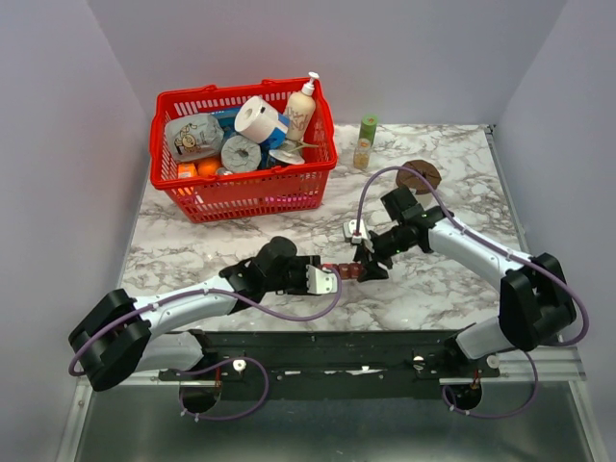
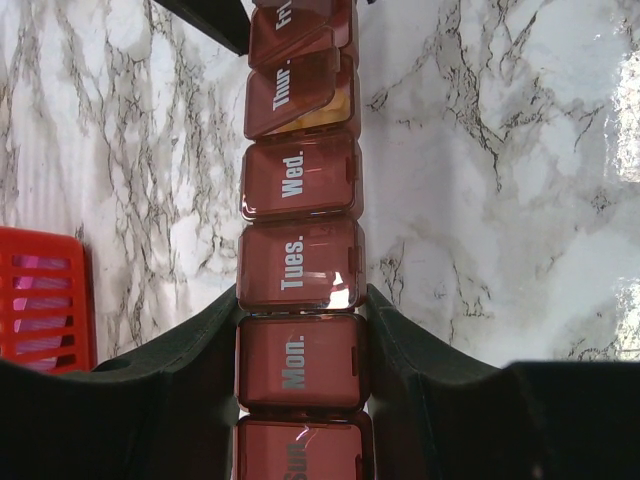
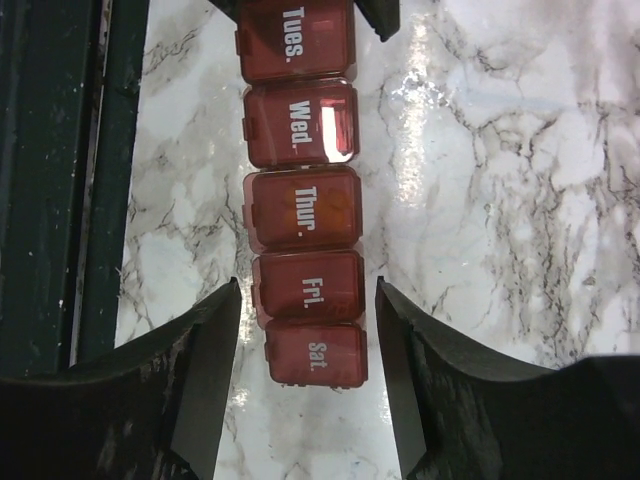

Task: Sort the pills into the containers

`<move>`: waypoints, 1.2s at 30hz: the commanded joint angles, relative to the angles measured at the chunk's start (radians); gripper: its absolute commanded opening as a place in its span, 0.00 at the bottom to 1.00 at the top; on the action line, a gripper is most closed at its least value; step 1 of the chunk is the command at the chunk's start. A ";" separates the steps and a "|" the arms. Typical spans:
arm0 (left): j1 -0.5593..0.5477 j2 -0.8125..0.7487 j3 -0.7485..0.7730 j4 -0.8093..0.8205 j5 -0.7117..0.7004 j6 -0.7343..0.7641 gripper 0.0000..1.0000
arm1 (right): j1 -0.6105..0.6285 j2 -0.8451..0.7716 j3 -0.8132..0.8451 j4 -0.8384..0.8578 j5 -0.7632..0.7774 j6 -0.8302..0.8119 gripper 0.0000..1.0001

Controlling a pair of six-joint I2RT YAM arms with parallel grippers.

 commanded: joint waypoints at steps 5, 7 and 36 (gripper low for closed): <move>0.004 -0.003 0.000 0.031 0.040 -0.002 0.00 | -0.022 -0.064 -0.021 0.115 0.036 0.088 0.64; 0.004 0.002 0.003 0.028 0.043 -0.002 0.00 | -0.025 -0.073 -0.027 0.142 0.043 0.108 0.62; -0.004 0.336 0.222 -0.124 -0.154 -0.057 0.00 | -0.065 -0.032 0.001 0.319 0.132 0.476 0.56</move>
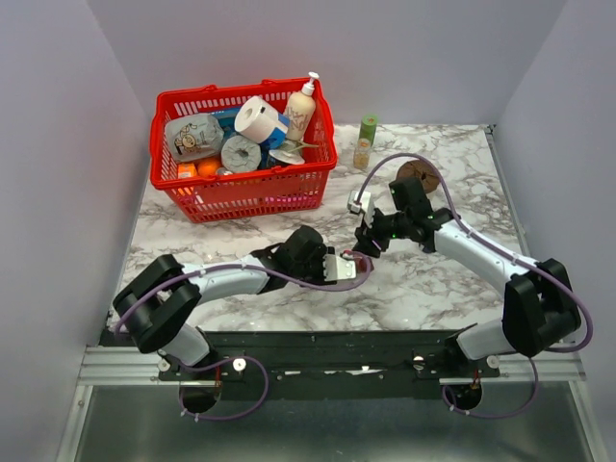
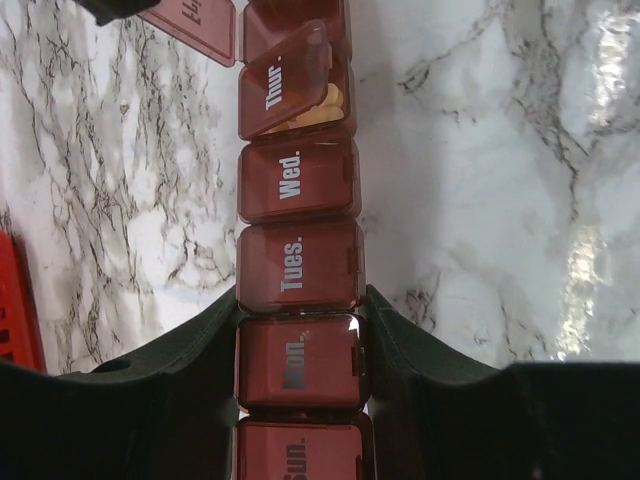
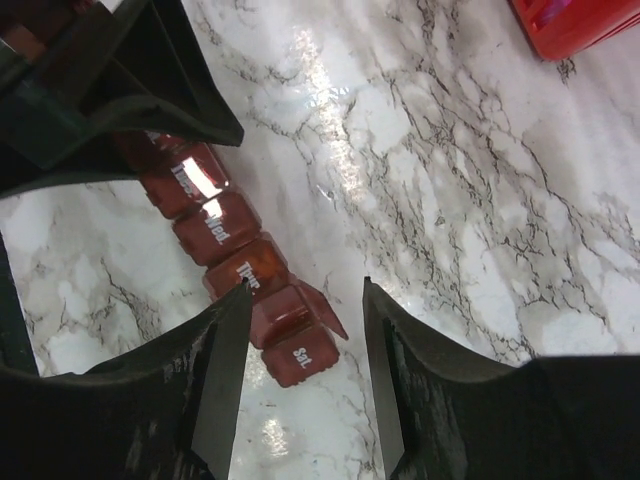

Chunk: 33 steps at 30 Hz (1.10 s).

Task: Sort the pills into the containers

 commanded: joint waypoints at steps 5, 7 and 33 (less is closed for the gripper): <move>-0.017 0.104 0.082 -0.089 -0.128 -0.033 0.35 | -0.033 0.036 0.054 -0.051 -0.116 0.075 0.53; -0.017 0.110 0.090 -0.097 -0.131 -0.038 0.45 | -0.034 0.059 0.064 -0.073 -0.131 0.080 0.49; -0.014 -0.391 -0.088 -0.078 -0.213 -0.187 0.87 | 0.027 0.267 0.163 -0.162 -0.133 0.172 0.17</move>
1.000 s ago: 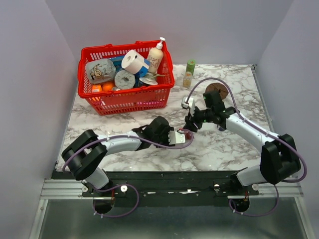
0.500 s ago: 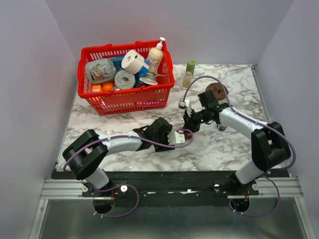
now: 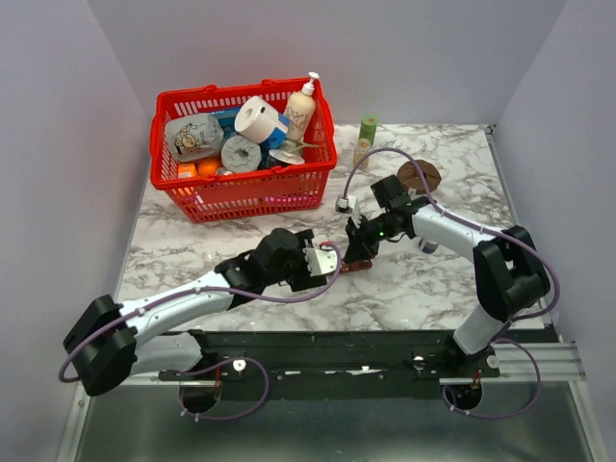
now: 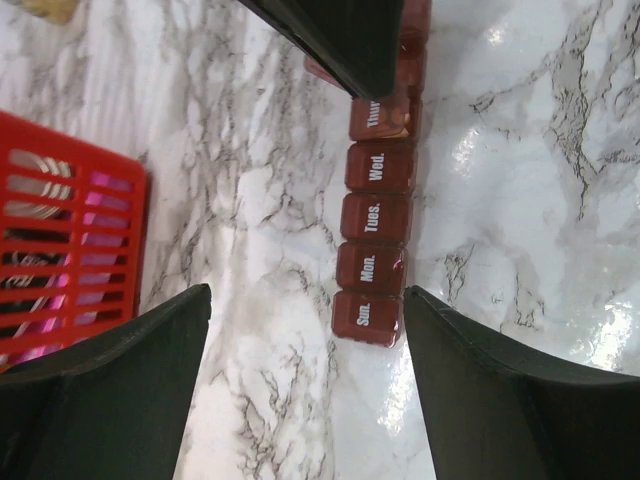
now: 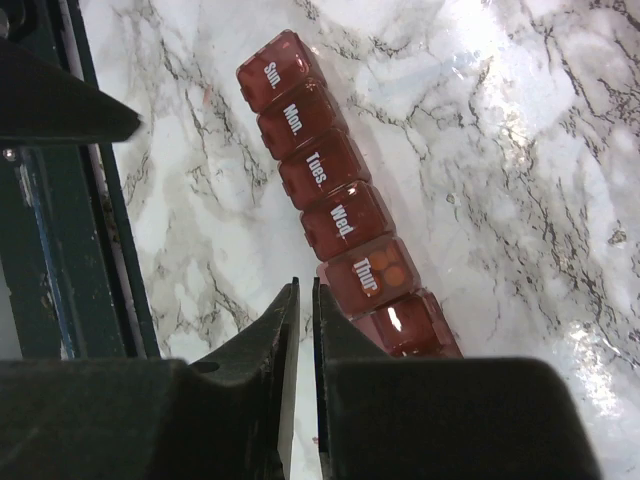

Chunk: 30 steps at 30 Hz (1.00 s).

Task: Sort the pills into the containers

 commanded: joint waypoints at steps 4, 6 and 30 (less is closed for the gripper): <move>0.000 -0.274 -0.095 -0.011 -0.102 -0.101 0.88 | 0.036 0.072 0.038 0.004 0.130 0.062 0.15; 0.000 -0.311 -0.108 -0.020 -0.113 -0.109 0.89 | 0.043 0.090 0.037 0.004 0.168 0.070 0.14; 0.000 -0.443 -0.134 -0.038 -0.145 -0.150 0.91 | 0.037 -0.062 0.160 -0.166 -0.010 -0.047 0.12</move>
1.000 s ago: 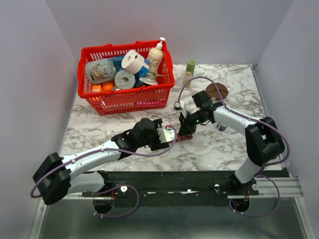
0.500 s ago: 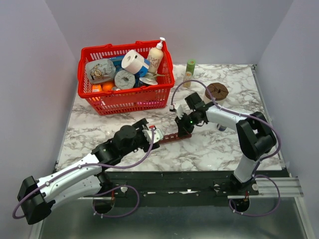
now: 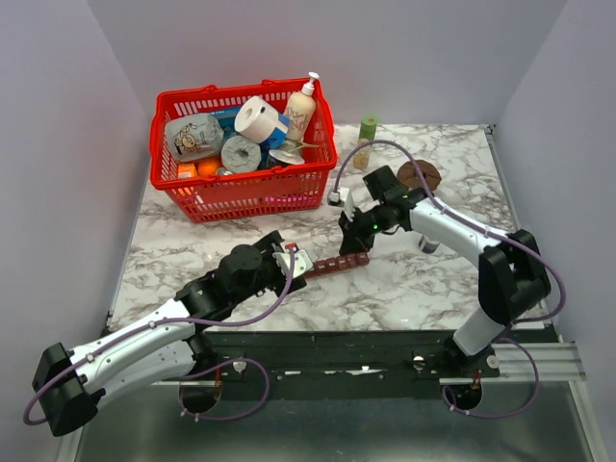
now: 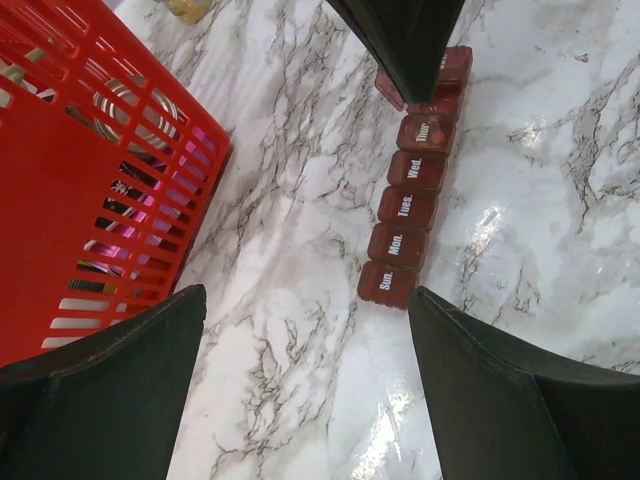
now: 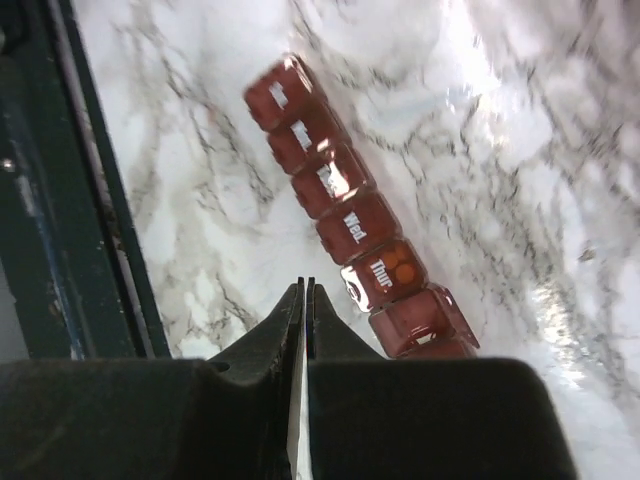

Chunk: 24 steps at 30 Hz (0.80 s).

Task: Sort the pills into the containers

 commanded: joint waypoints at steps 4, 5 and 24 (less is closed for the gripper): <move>0.001 -0.028 0.014 0.005 -0.038 -0.017 0.91 | -0.053 -0.050 0.045 -0.077 -0.063 -0.078 0.12; 0.001 -0.036 0.011 0.009 -0.039 -0.017 0.91 | -0.053 -0.039 0.050 -0.079 -0.056 -0.075 0.12; 0.001 -0.096 -0.050 0.029 -0.036 -0.047 0.92 | -0.054 0.194 0.197 -0.077 0.168 0.000 0.11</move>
